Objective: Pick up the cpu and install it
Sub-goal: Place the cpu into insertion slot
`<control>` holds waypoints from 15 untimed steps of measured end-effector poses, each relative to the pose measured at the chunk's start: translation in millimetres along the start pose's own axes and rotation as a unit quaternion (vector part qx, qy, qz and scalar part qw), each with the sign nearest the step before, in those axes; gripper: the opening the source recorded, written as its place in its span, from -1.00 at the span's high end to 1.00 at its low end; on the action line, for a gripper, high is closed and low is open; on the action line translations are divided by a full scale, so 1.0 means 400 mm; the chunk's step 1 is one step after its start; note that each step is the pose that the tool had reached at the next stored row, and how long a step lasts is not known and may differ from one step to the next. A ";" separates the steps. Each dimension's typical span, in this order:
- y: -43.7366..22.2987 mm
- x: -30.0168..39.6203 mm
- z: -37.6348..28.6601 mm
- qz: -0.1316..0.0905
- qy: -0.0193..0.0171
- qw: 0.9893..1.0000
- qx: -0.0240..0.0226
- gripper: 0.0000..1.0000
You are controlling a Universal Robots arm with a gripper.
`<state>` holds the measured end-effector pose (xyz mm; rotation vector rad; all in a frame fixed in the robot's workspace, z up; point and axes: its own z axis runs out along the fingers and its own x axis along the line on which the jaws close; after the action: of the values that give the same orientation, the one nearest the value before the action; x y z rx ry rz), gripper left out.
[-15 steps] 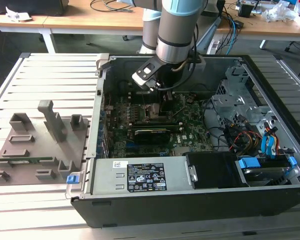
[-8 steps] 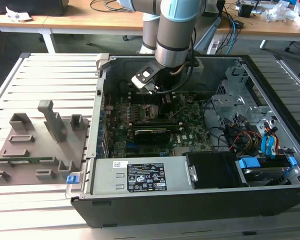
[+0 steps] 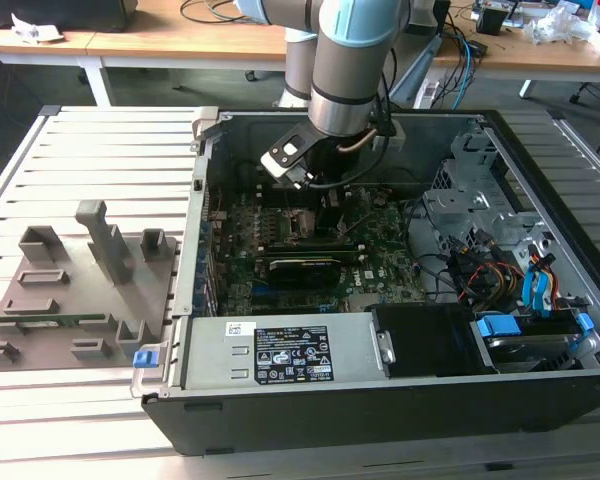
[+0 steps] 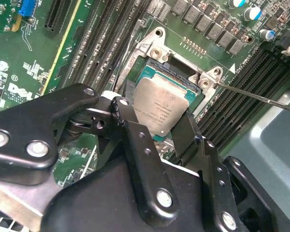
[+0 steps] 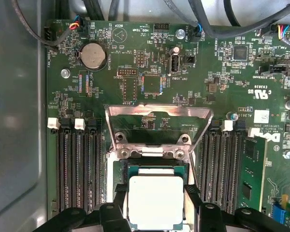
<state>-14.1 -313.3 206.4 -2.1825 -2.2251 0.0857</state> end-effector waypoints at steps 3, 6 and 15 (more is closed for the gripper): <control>-0.004 0.002 0.004 0.000 0.000 1.000 0.000 -0.09; -0.004 0.005 0.008 0.000 0.000 1.000 0.000 -0.09; -0.001 0.009 0.019 0.000 0.000 1.000 0.000 -0.09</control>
<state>-15.0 -309.8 198.6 -2.1826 -2.2253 0.0861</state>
